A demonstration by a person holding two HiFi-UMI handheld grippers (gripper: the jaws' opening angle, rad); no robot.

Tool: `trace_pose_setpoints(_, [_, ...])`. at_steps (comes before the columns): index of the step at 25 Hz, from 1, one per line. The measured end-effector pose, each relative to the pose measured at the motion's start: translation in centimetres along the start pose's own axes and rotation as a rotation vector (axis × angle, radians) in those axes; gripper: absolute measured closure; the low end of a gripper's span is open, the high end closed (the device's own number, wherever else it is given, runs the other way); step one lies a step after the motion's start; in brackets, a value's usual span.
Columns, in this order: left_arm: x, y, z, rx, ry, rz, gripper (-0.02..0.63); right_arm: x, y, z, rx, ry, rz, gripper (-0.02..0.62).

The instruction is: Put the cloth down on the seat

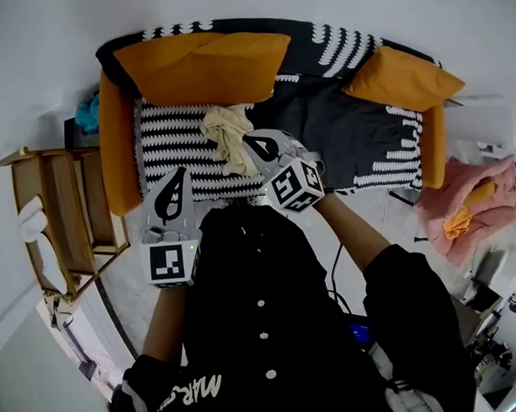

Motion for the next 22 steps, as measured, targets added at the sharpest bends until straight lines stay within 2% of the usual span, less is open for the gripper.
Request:
trace_pose_setpoints(8, [-1.7,1.2,-2.4,0.077,0.001,-0.014,0.606,0.2,5.0,-3.4,0.1,-0.066,0.09,0.568])
trace_pose_setpoints(16, [-2.6,2.0,-5.0,0.171,0.013,-0.024,0.606,0.3,9.6,-4.8,0.182,-0.115,0.184,0.568])
trace_pose_setpoints(22, [-2.4,2.5,-7.0,0.227,-0.024,-0.007,0.606,0.7,13.0,-5.8,0.249,-0.153,0.258,0.568])
Point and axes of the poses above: the fingertips, and each gripper's own axes: y backward along the fingers, x to its right, z out of its underside, the point moved 10 cm from there along y, backward along the fingers, and after that the axes turned 8 degrees about -z, right-handed, at the moved point
